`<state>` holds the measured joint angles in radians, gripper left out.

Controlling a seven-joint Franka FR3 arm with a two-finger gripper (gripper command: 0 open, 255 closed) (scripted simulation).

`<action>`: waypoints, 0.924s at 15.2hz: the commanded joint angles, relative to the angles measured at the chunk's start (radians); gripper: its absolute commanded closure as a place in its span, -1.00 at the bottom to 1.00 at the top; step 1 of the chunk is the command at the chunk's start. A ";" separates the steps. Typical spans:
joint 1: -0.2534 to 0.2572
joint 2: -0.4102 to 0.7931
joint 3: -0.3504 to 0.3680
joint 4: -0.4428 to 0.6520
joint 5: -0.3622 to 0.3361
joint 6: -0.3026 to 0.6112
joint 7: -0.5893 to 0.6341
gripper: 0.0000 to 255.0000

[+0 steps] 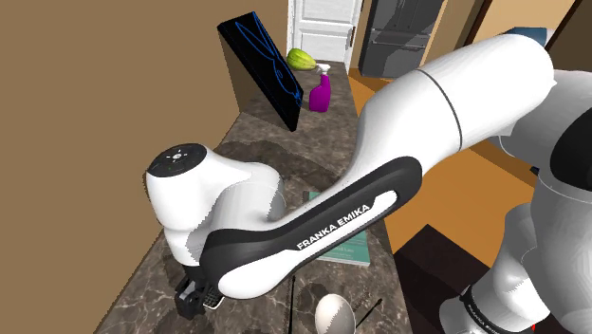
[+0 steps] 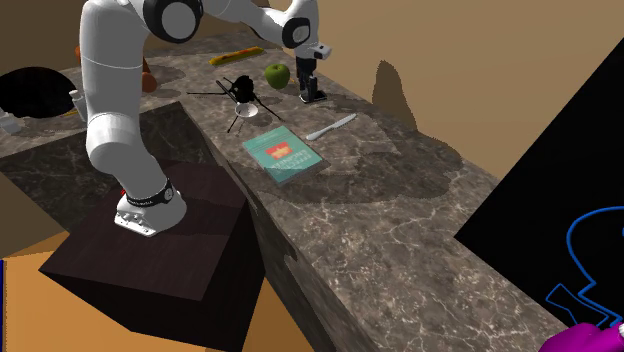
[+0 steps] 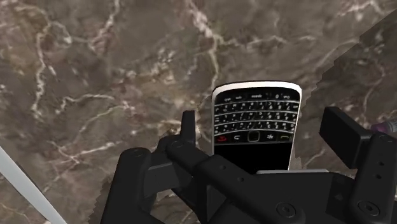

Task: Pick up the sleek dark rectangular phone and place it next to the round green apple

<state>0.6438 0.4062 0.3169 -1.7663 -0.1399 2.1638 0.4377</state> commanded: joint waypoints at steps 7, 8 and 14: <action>-0.007 -0.054 0.010 0.055 0.023 -0.106 -0.014 -1.00; -0.007 -0.054 0.010 0.054 0.023 -0.106 -0.014 -1.00; -0.007 -0.054 0.010 0.055 0.023 -0.106 -0.014 -1.00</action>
